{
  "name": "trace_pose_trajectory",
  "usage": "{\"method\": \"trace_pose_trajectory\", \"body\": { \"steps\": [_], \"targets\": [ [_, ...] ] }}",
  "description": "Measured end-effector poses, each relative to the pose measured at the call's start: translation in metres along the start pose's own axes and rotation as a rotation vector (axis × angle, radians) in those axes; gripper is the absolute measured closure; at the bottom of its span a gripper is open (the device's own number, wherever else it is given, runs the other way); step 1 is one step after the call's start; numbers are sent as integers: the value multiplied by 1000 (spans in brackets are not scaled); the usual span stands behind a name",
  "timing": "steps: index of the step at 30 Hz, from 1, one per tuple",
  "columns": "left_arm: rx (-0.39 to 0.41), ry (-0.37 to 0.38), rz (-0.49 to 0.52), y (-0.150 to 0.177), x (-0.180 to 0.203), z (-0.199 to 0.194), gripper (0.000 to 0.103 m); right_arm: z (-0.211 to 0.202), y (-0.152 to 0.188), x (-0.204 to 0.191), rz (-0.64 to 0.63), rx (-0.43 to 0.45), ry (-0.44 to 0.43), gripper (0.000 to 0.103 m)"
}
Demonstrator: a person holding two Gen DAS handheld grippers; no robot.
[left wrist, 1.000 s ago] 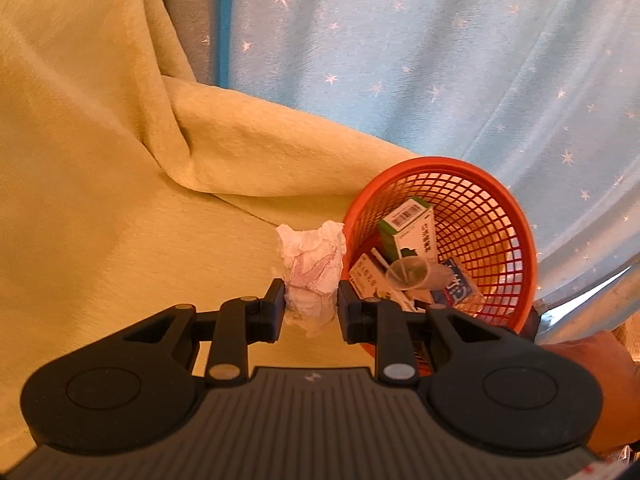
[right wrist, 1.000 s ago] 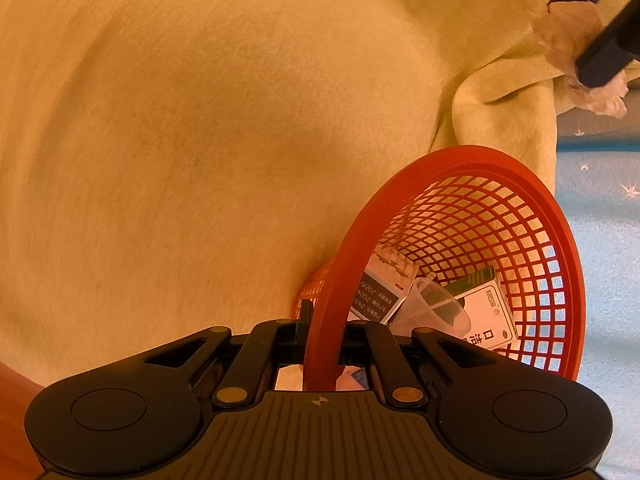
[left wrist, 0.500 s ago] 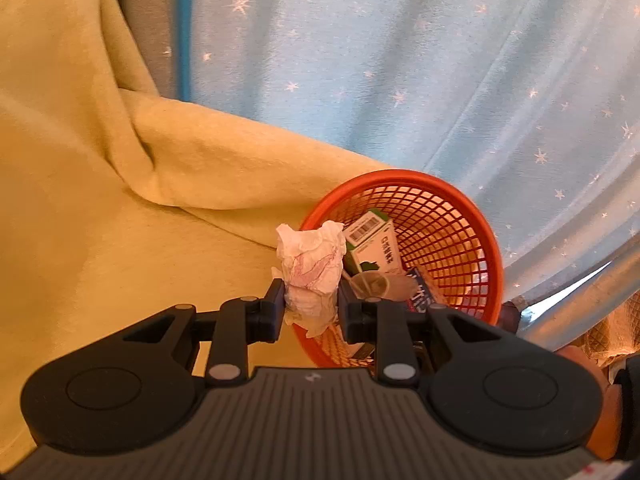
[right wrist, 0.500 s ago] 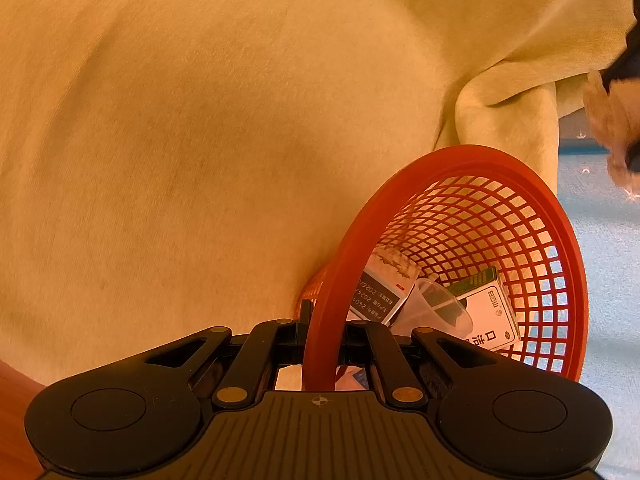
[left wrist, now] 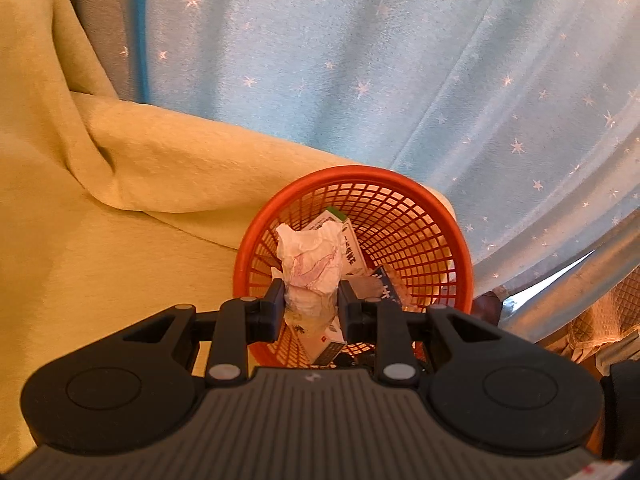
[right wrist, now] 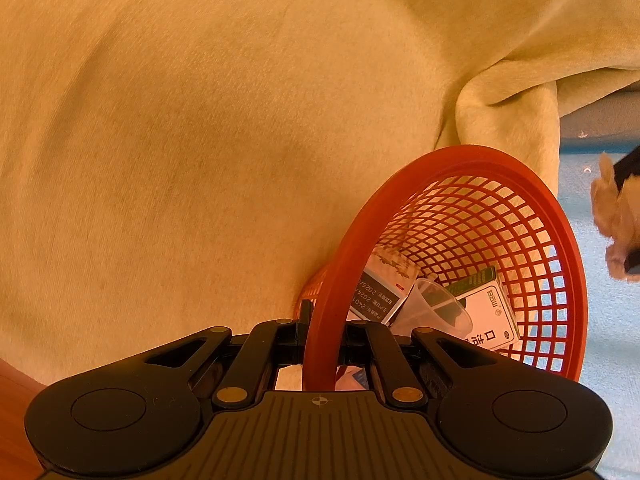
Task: Organize objects
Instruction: 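Carry the tissue into the wastebasket and open the left tool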
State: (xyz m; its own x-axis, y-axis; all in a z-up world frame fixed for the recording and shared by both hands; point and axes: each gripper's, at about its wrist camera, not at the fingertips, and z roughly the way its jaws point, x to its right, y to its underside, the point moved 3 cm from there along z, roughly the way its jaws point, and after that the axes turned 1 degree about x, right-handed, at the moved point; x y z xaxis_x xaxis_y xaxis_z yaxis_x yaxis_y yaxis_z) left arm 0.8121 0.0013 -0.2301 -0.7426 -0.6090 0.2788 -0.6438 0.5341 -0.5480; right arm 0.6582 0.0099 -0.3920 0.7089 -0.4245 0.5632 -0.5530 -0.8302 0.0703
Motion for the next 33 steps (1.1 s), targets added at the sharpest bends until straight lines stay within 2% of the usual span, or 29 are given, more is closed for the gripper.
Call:
{"method": "trace_pose_trajectory", "body": {
  "steps": [18,20,23,33],
  "targets": [
    [-14,2,16,-4,8,15,80,-4,2,4,25,12,-6,101],
    [-15,8,15,-5,9,18,77,-3,2,5,30,13,-8,101],
    [4,-5,7,-6,9,21,55,-4,4,6,34,17,-8,101],
    [8,-38,-12,-9,-3,16,55,-3,3,7,42,21,-13,101]
  ]
}}
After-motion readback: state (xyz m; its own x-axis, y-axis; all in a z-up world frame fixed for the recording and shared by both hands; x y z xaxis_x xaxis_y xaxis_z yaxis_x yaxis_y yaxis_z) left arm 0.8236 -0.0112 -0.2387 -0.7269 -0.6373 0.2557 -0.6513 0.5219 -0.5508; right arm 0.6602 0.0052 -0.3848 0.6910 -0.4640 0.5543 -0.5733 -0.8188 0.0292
